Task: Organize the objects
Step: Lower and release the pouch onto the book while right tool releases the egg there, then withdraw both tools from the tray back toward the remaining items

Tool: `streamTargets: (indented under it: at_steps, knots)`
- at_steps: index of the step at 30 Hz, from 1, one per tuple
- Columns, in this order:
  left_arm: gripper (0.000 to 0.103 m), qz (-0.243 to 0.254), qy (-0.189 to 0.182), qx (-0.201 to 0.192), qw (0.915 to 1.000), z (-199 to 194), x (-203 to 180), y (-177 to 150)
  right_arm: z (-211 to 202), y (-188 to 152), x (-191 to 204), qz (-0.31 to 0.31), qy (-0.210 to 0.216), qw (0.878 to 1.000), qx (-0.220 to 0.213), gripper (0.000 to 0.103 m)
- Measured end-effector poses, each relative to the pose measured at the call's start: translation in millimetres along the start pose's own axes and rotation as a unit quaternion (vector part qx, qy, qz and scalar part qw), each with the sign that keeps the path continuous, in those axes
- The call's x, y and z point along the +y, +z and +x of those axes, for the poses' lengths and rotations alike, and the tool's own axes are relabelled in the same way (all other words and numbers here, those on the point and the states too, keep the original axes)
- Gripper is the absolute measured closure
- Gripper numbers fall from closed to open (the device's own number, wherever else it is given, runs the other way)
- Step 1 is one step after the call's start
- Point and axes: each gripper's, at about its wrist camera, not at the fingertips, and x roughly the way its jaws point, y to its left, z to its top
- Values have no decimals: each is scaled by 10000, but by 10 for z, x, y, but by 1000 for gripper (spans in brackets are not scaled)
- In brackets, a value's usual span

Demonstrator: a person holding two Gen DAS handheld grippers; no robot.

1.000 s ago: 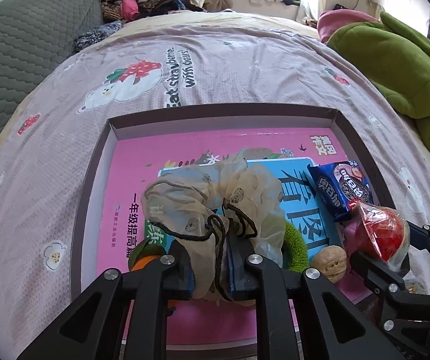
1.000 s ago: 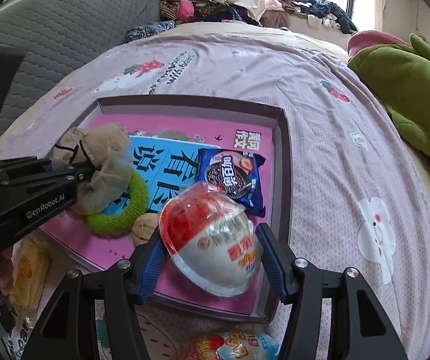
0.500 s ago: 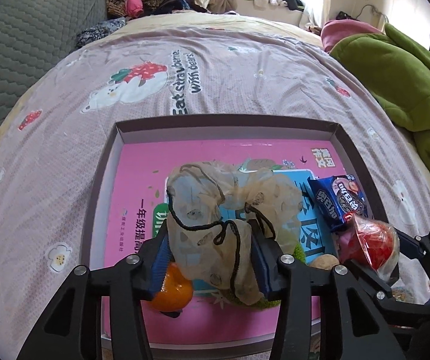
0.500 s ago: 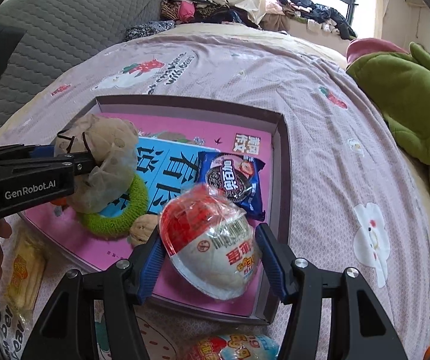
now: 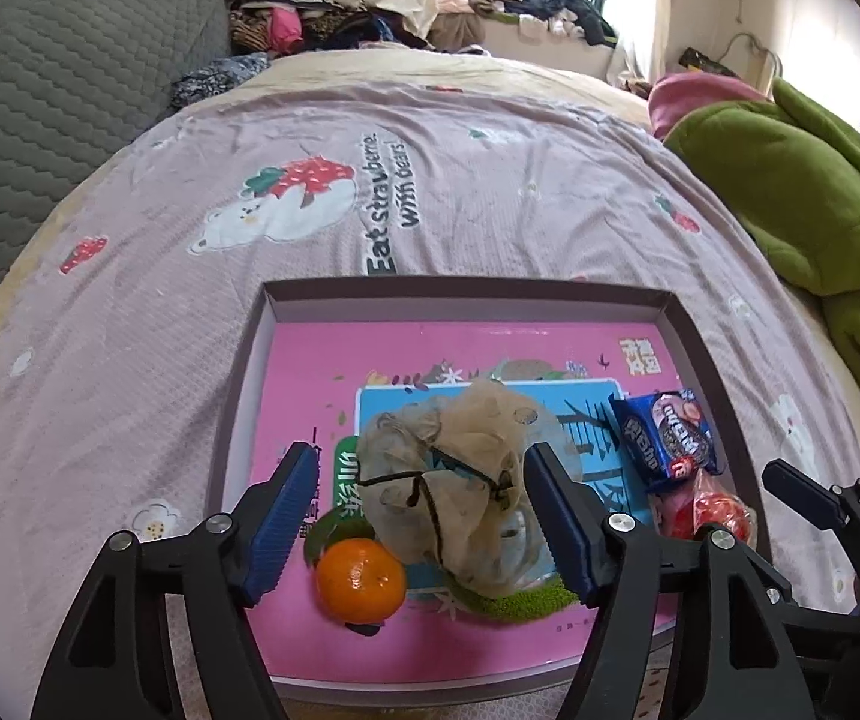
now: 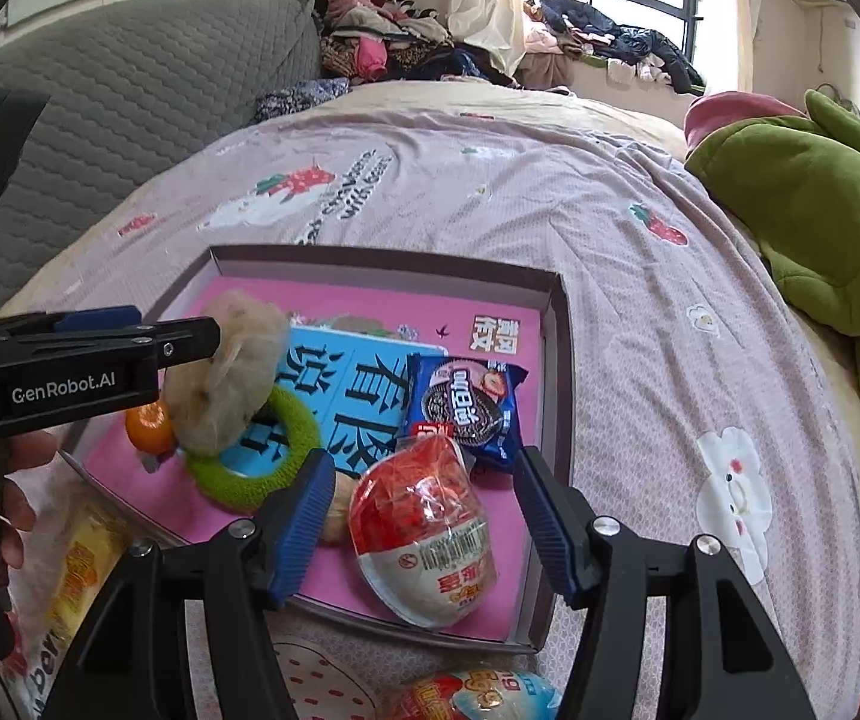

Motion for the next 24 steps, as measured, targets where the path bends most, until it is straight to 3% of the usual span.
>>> streamTargets:
  at_steps: [12,24]
  knots:
    - [29,-149,257,-398,9988,-337,94,-32,-257,82,17,52,25,9996,-281,42]
    - [28,-164,216,-553,9981,-712,59,-258,-749,125,107,141,133,9971,-732,41]
